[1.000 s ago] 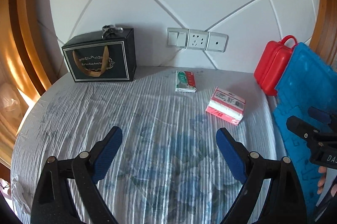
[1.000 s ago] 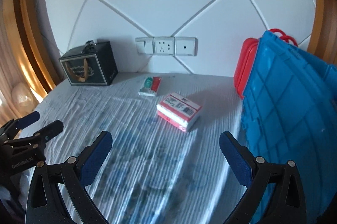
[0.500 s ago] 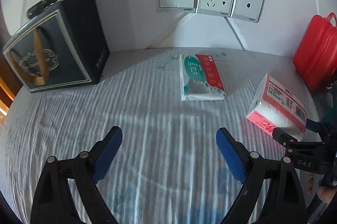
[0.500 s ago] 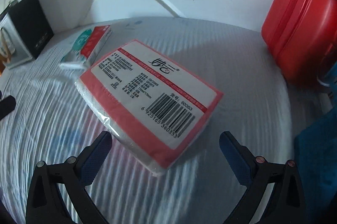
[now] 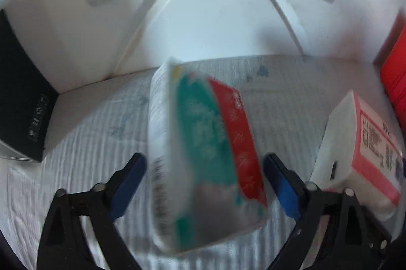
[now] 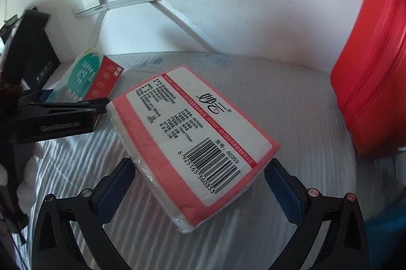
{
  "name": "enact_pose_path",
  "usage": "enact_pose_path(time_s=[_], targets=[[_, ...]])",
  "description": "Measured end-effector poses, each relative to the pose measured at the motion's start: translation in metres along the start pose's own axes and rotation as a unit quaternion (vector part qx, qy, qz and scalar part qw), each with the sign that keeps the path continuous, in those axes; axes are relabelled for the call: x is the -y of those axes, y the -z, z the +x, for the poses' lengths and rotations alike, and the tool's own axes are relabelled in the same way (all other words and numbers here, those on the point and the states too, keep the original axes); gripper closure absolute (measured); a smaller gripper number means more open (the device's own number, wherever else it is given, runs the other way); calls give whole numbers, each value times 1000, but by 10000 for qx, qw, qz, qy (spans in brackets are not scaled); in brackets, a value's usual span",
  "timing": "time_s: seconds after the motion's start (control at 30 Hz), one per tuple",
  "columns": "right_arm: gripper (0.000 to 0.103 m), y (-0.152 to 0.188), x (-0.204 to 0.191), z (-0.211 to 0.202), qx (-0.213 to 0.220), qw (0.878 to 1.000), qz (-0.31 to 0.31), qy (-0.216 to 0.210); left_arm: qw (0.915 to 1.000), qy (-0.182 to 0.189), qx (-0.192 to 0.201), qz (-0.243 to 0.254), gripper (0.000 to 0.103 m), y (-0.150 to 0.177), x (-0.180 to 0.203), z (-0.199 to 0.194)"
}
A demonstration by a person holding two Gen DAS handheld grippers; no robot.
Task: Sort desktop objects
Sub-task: 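Grasp the red-teal medicine box with the left tool while the right tool grasps the tissue pack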
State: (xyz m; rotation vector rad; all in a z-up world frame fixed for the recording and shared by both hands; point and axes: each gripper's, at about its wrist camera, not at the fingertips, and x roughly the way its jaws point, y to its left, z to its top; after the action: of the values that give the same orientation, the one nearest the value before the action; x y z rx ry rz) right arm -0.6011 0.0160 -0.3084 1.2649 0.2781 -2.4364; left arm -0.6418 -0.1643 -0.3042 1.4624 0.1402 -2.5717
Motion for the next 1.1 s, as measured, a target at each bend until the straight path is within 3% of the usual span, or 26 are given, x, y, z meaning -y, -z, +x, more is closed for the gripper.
enact_pose_path(time_s=[0.07, 0.2, 0.27, 0.33, 0.4, 0.53, 0.67, 0.77, 0.9, 1.1], targets=[[0, 0, 5, 3, 8, 9999, 56, -119, 10000, 69, -23, -63, 4, 0, -1, 1], [0, 0, 1, 8, -42, 9998, 19, -194, 10000, 47, 47, -26, 25, 22, -4, -19], [0, 5, -4, 5, -138, 9981, 113, -582, 10000, -48, 24, -75, 28, 41, -11, -32], [0, 10, -11, -2, -148, 9920, 206, -1236, 9998, -90, 63, -147, 29, 59, -20, -43], [0, 14, -17, -13, -21, 9889, 144, -1480, 9997, -107, 113, -185, 29, 74, -27, -52], [0, 9, -14, -22, 301, 9979, -145, -558, 9997, -63, 155, -176, 29, 82, -30, -57], [0, -3, -2, -11, 411, 9970, -310, -583, 9993, -50, 231, -290, 29, 79, -35, -57], [0, -15, 8, 0, 554, 9930, -357, -979, 9990, -55, 335, -302, 28, 80, -41, -54], [0, -18, 9, 21, 289, 9881, -240, -1490, 9985, -84, 427, -343, 28, 86, -40, -54], [0, 2, -40, 15, 65, 9700, -460, -2387, 9958, -433, 384, -711, 28, 96, -59, -61]])
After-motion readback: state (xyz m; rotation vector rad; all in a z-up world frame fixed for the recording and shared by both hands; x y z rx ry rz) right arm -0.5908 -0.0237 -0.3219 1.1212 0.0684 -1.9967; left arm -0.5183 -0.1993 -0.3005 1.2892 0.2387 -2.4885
